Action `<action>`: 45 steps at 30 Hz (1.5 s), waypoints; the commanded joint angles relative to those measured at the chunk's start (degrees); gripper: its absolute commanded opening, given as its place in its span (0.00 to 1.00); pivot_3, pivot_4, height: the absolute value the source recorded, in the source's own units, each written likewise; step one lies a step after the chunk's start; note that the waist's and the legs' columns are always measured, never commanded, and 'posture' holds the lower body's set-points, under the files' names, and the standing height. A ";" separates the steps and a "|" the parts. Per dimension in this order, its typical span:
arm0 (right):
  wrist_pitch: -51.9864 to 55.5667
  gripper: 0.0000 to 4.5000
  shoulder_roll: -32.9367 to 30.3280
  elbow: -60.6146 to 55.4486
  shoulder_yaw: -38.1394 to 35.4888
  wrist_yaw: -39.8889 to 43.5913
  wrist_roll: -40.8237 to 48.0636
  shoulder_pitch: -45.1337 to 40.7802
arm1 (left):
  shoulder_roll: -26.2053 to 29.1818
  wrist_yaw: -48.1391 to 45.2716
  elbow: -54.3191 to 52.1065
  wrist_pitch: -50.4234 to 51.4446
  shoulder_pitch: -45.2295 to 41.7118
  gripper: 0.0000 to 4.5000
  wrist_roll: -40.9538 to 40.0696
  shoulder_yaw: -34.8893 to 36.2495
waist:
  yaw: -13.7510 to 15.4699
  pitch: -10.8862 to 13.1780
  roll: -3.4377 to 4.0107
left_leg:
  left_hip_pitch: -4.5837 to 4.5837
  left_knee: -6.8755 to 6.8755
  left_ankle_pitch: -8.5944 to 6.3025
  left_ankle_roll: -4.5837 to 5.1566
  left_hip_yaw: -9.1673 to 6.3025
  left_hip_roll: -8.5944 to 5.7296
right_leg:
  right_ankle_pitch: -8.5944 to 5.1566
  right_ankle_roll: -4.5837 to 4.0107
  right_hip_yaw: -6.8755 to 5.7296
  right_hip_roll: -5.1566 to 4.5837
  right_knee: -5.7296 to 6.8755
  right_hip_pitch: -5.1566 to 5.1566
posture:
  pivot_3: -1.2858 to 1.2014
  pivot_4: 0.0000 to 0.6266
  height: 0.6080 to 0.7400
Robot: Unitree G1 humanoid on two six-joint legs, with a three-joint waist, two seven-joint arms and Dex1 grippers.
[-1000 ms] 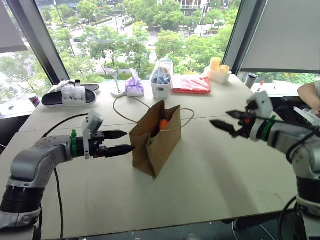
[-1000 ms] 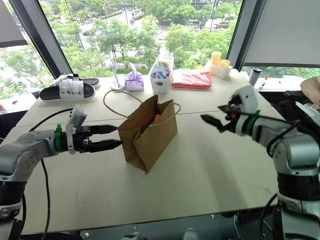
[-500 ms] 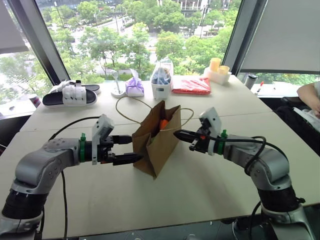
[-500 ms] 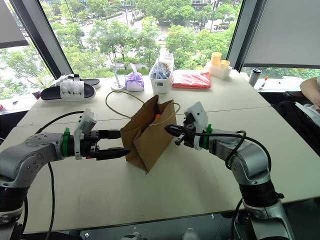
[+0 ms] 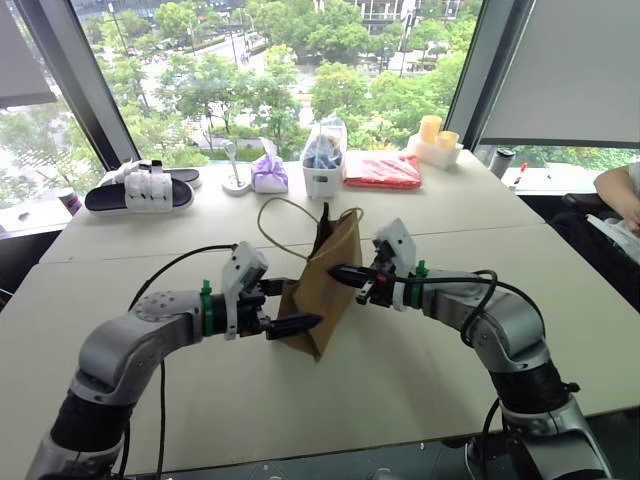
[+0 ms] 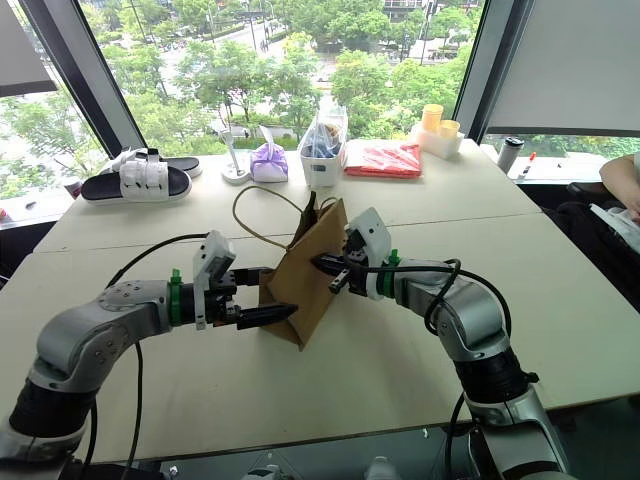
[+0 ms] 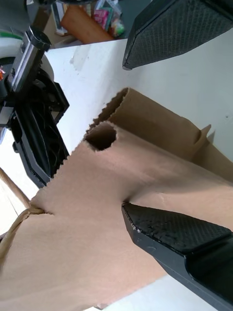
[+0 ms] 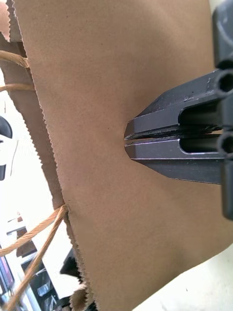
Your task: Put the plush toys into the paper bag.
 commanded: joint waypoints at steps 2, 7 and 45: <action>-1.05 0.01 0.35 -0.83 -0.40 0.21 -0.36 -1.29 | -0.24 1.92 0.61 -3.01 -1.28 1.00 3.93 -1.33 | -0.01 0.00 0.00 | 0.00 -0.01 0.00 0.00 0.03 0.00 | 0.00 0.00 0.00 0.00 0.00 0.00 | 0.52 0.24 1.00; -1.12 0.01 0.30 -0.68 -0.70 0.13 -0.68 -1.31 | -2.41 4.60 1.83 -3.70 -1.74 1.00 5.52 -0.86 | 0.05 0.00 0.00 | 0.00 0.00 0.00 0.00 0.02 0.00 | 0.00 0.00 0.00 0.00 0.00 0.00 | 0.52 0.24 1.00; 1.70 0.00 -4.22 -5.45 -4.80 1.41 0.26 0.73 | -4.33 6.81 1.46 -1.82 -2.54 0.01 3.33 1.76 | 0.17 0.00 0.00 | -0.01 -0.01 0.01 -0.01 0.03 -0.01 | 0.00 0.00 0.00 0.00 -0.02 0.00 | 0.52 0.24 1.00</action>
